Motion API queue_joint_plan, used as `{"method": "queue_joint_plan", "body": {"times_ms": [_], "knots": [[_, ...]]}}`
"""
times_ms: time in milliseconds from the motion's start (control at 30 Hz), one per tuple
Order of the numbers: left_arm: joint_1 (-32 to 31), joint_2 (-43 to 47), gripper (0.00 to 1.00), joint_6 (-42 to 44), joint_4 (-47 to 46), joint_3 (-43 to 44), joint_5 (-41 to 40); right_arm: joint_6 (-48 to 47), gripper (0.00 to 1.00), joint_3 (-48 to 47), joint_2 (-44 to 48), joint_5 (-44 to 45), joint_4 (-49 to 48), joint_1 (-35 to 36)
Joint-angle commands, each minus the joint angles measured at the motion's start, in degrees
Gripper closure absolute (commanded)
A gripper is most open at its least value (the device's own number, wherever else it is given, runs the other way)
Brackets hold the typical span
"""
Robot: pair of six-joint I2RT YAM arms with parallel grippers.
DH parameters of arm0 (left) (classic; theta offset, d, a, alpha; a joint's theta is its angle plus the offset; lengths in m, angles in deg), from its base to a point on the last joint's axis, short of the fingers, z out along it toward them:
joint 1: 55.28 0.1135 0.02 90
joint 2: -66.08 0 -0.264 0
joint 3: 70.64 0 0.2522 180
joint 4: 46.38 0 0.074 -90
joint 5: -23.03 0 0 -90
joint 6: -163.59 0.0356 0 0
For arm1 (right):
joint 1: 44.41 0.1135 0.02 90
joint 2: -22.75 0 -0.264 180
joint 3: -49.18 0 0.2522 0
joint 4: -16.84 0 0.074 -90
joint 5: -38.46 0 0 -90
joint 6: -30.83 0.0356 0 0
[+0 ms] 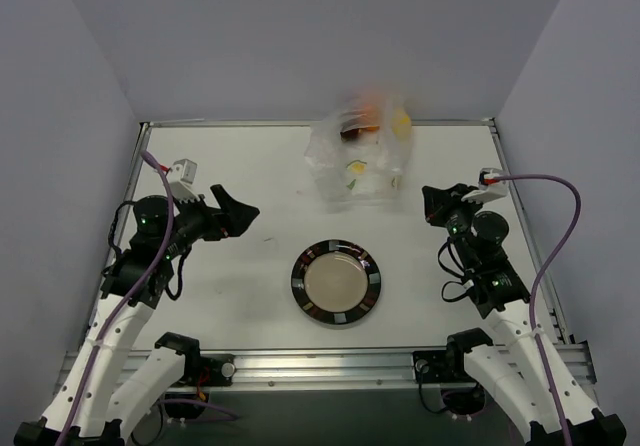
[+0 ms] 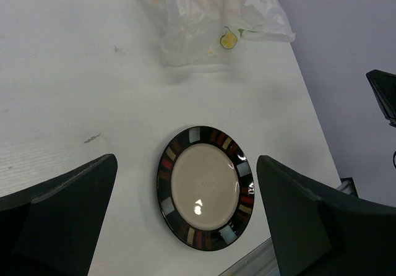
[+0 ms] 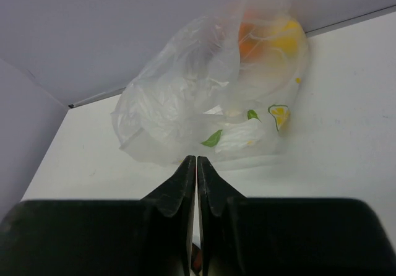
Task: Take the fake fruits out of the plastic bag
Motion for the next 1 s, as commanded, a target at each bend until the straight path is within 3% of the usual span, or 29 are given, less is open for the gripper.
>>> {"method": "queue_joint_plan", "body": {"times_ms": [0, 233, 400, 667, 833, 967], "knots": [[0.31, 0.00, 0.06, -1.14, -0.71, 1.81, -0.49, -0.42, 0.99, 0.06, 1.10, 0.51, -1.67, 0.20], [0.14, -3.85, 0.06, -5.17, -8.16, 1.28, 1.78, 0.11, 0.77, 0.32, 0.57, 0.07, -2.37, 0.20], [-2.67, -9.74, 0.06, -7.73, -15.38, 2.07, 0.13, 0.11, 0.74, 0.24, -0.40, -0.46, -2.55, 0.28], [-14.97, -26.09, 0.06, 1.49, -16.96, 11.65, -13.59, 0.02, 0.71, 0.32, -1.63, -1.25, -3.16, 0.28], [-16.47, -38.89, 0.06, 4.82, -22.94, 17.26, -13.77, -0.07, 0.70, 0.24, -2.94, -2.65, -3.60, 0.46], [-16.47, -50.60, 0.06, 7.55, -23.21, 26.82, -13.33, -0.16, 0.65, 0.24, -3.91, -3.62, -4.04, 0.64]]}}
